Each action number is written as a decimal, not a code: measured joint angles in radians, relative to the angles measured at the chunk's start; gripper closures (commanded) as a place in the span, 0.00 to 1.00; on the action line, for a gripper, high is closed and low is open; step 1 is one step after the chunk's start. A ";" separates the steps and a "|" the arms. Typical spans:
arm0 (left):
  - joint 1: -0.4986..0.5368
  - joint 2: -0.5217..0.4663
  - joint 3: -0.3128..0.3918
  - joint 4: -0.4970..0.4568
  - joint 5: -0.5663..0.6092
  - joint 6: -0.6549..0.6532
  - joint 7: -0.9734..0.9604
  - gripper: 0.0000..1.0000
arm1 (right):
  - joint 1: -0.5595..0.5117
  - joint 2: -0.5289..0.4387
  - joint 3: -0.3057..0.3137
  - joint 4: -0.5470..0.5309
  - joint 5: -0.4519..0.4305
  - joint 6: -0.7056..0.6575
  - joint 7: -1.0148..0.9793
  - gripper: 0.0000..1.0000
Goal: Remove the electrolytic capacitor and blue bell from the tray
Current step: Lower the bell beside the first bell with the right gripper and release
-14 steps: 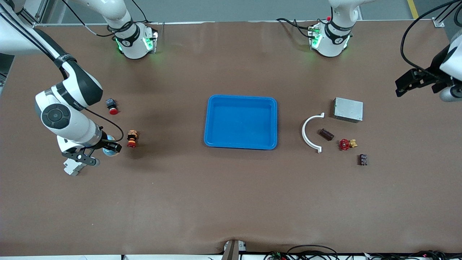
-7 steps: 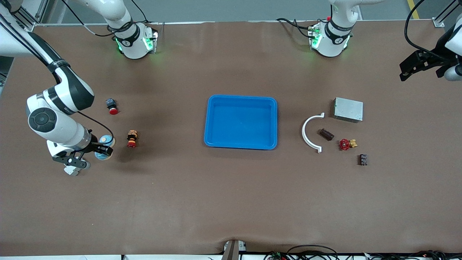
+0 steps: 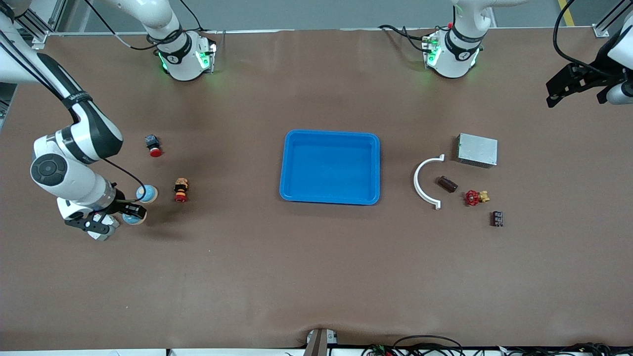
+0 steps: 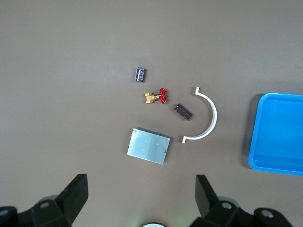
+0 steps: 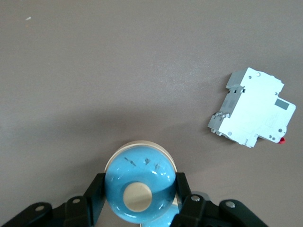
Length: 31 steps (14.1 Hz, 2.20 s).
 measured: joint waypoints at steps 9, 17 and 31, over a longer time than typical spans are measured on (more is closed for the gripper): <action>-0.016 0.010 0.033 -0.009 0.000 0.031 0.000 0.00 | 0.068 0.001 -0.118 0.011 -0.004 0.116 -0.028 1.00; -0.021 0.026 0.033 -0.005 0.000 0.047 0.000 0.00 | 0.122 0.001 -0.206 0.029 -0.006 0.196 -0.045 1.00; -0.021 0.026 0.033 -0.003 0.000 0.047 0.000 0.00 | 0.173 0.006 -0.270 0.038 -0.006 0.253 -0.045 1.00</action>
